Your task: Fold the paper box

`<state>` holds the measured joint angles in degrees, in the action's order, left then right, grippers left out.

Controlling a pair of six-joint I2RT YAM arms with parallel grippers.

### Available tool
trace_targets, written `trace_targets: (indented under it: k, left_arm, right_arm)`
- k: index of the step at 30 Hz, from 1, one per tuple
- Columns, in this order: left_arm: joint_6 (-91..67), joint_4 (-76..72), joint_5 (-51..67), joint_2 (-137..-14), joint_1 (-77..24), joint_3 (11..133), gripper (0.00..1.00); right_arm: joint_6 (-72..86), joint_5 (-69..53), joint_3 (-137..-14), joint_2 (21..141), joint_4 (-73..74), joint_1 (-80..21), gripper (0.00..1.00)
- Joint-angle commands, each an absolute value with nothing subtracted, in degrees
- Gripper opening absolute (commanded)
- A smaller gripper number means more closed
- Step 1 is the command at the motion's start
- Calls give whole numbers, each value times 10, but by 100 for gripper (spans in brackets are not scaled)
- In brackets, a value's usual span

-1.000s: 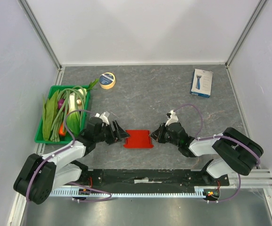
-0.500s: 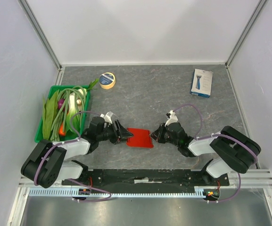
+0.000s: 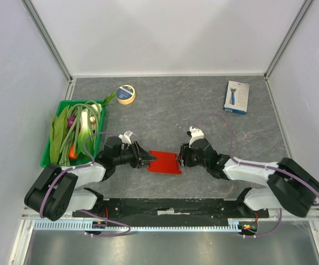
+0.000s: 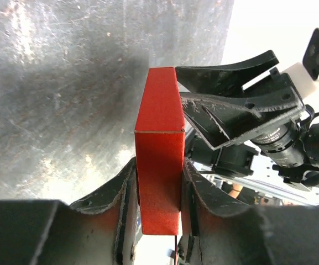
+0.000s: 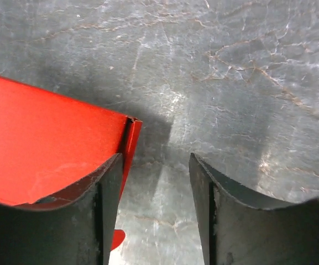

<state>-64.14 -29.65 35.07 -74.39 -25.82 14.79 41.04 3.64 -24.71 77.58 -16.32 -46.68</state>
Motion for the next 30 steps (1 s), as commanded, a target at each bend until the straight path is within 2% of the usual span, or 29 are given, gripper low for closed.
trace_targets:
  k: [1, 2, 5, 10, 16, 25, 27, 30]
  left_arm:
    - [-701, -231, 360, -682, -250, 149, 16]
    - [-714, -208, 359, -668, -246, 148, 16]
    - [-781, -154, 363, -623, -232, 142, 15]
    - [-813, -13, 390, -599, -225, 183, 8]
    - [-900, -12, 435, -569, -213, 165, 4]
    - [-964, -51, 460, -533, -200, 133, 2]
    - [-969, -51, 463, -527, -200, 131, 2]
    - [-986, -59, 466, -514, -200, 125, 2]
  right_arm:
    - [240, 69, -345, 684, 24, -511, 68]
    - [190, 74, -358, 675, 46, -550, 74]
    - [115, 142, -408, 668, 84, -647, 80]
    - [24, 246, -475, 680, 99, -779, 84]
    - [-41, 302, -526, 763, 110, -853, 85]
    - [-62, 409, -500, 785, 77, -875, 68]
    - [-62, 457, -490, 789, 66, -875, 60]
    - [-75, 460, -475, 797, 46, -874, 55]
